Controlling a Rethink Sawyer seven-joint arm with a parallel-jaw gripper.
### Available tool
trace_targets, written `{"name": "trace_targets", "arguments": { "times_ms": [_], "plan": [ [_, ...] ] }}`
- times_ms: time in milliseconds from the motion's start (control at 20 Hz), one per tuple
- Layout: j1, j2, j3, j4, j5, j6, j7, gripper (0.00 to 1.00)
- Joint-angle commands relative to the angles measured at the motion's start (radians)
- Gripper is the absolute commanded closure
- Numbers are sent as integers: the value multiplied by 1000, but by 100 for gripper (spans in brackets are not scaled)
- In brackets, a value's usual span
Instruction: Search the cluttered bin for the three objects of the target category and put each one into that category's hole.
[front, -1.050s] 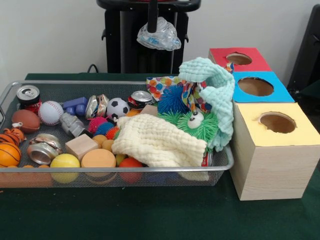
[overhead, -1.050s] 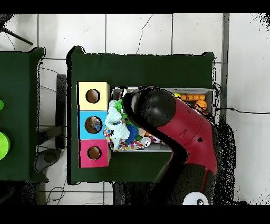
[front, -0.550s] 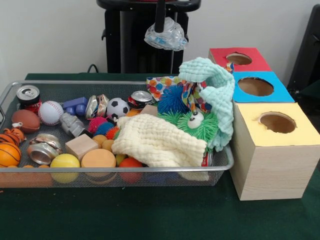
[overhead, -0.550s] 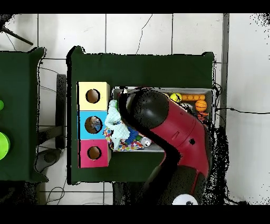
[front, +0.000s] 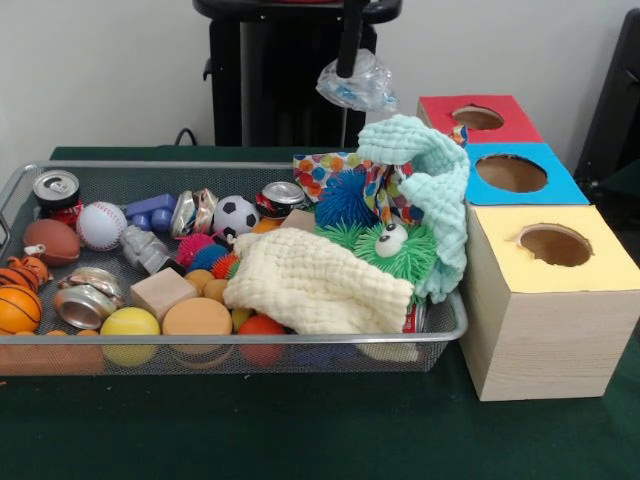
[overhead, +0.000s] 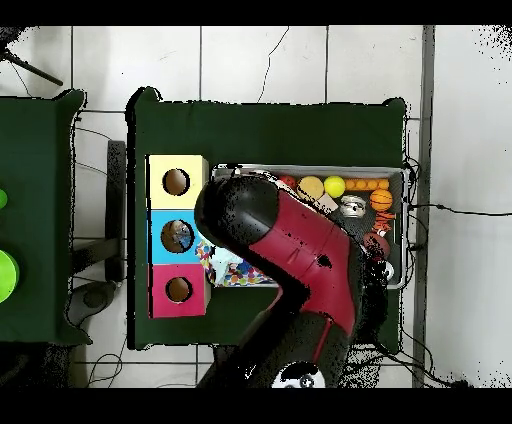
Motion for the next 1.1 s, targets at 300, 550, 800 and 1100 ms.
{"name": "trace_targets", "arguments": {
  "times_ms": [300,550,800,1100],
  "plan": [
    [56,70,-23,-6,57,80,438,100],
    [68,83,-28,-15,70,87,470,100],
    [81,96,-33,-21,83,81,496,100],
    [92,103,-39,-26,94,85,518,100]
  ]
}}
